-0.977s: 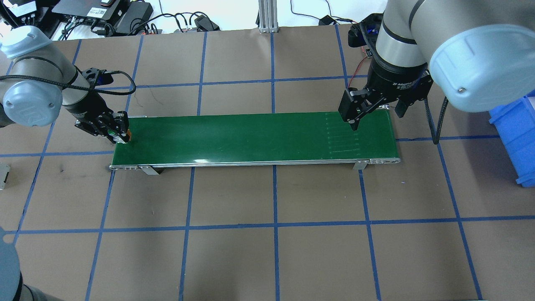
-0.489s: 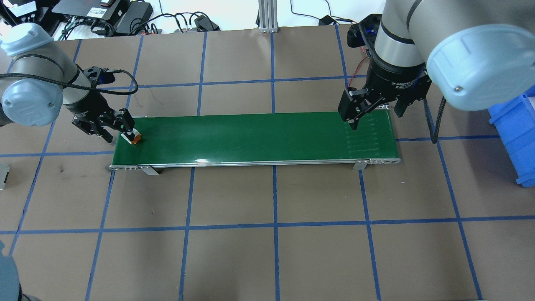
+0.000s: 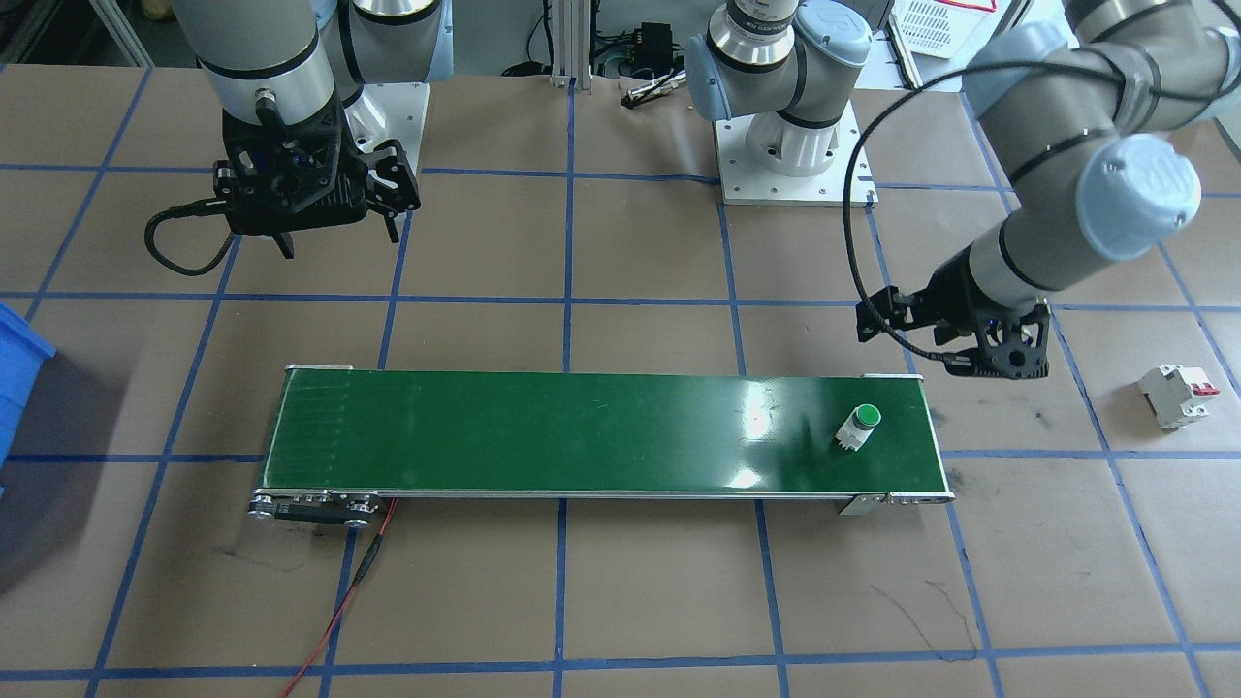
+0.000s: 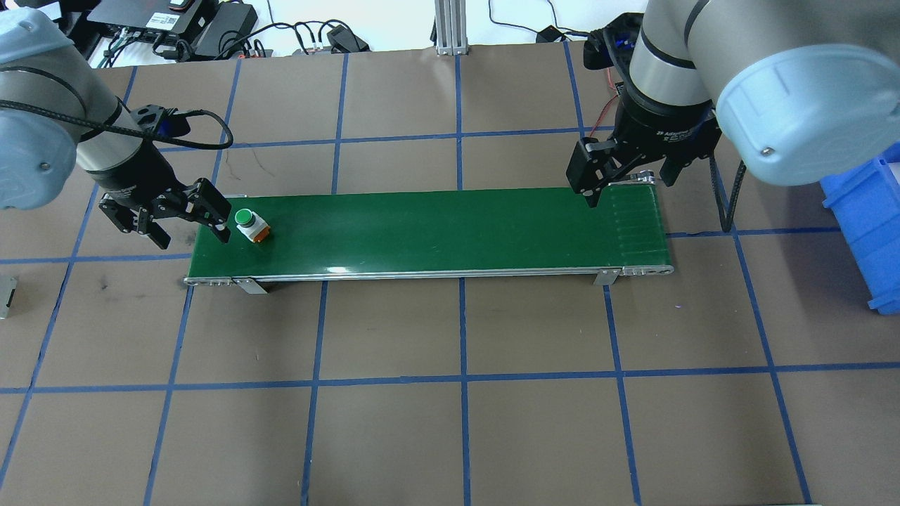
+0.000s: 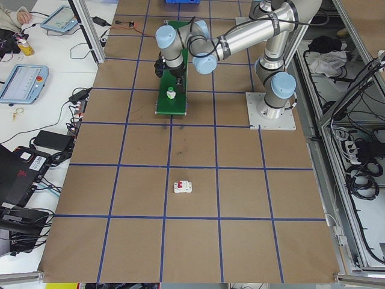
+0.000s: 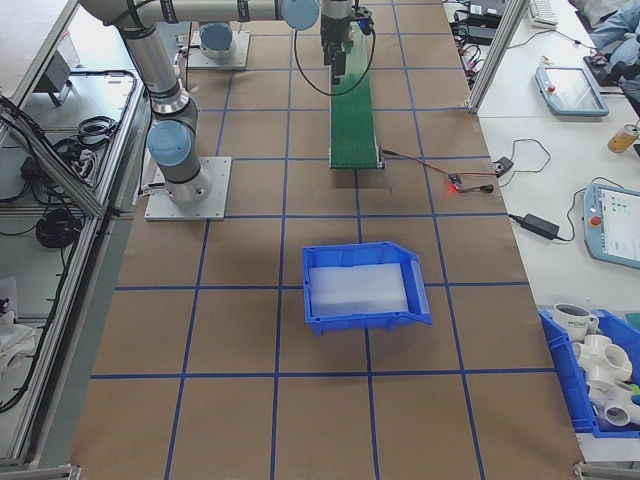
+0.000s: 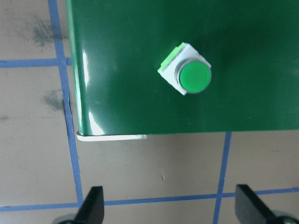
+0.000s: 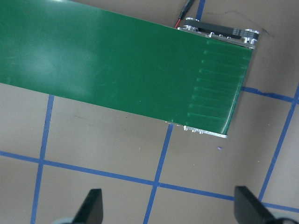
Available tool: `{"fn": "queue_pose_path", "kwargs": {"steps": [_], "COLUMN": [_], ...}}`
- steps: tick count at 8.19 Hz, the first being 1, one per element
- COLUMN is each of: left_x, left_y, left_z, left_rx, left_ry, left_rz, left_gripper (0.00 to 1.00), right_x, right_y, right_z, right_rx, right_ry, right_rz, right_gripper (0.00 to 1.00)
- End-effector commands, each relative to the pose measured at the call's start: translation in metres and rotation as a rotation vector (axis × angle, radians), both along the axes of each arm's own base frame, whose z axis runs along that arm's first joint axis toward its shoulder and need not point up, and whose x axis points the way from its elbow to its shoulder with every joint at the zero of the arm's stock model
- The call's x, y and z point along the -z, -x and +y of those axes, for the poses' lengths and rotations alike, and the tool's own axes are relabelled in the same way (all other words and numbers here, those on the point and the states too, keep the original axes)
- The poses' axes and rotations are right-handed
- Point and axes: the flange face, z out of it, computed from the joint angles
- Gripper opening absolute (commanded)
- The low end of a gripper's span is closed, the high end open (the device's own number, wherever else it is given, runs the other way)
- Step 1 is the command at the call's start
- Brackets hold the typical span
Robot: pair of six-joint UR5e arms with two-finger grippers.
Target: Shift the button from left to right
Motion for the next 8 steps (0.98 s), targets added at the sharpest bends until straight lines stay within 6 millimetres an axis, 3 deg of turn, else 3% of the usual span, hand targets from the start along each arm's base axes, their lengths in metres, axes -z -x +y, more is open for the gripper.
{"fn": "queue_pose_path", "kwargs": {"steps": [1, 2, 4, 5, 6, 8], "left_x": [-0.070, -0.077, -0.061, -0.059, -0.075, -0.091], "left_y": [0.017, 0.010, 0.002, 0.010, 0.024, 0.030], "left_z": [0.040, 0.045, 0.044, 0.047, 0.062, 0.081], "left_rx": [0.001, 0.015, 0.030, 0.023, 0.032, 0.028], "left_ry": [0.079, 0.069, 0.012, 0.005, 0.003, -0.015], "left_rz": [-0.041, -0.124, -0.183, -0.150, -0.125, -0.124], "left_gripper": [1.00, 1.00, 1.00, 1.00, 1.00, 1.00], "right_x": [-0.002, 0.001, 0.019, 0.027, 0.044, 0.071], "right_y": [-0.002, -0.006, -0.009, -0.015, -0.016, -0.023], "right_z": [-0.006, -0.010, -0.020, -0.027, -0.036, -0.052], "right_rx": [0.018, 0.079, 0.300, 0.314, 0.352, 0.500], "right_ry": [0.045, 0.046, 0.007, -0.004, -0.035, -0.060], "right_rz": [-0.014, -0.049, -0.062, -0.108, -0.107, -0.143], "right_gripper": [1.00, 1.00, 1.00, 1.00, 1.00, 1.00]}}
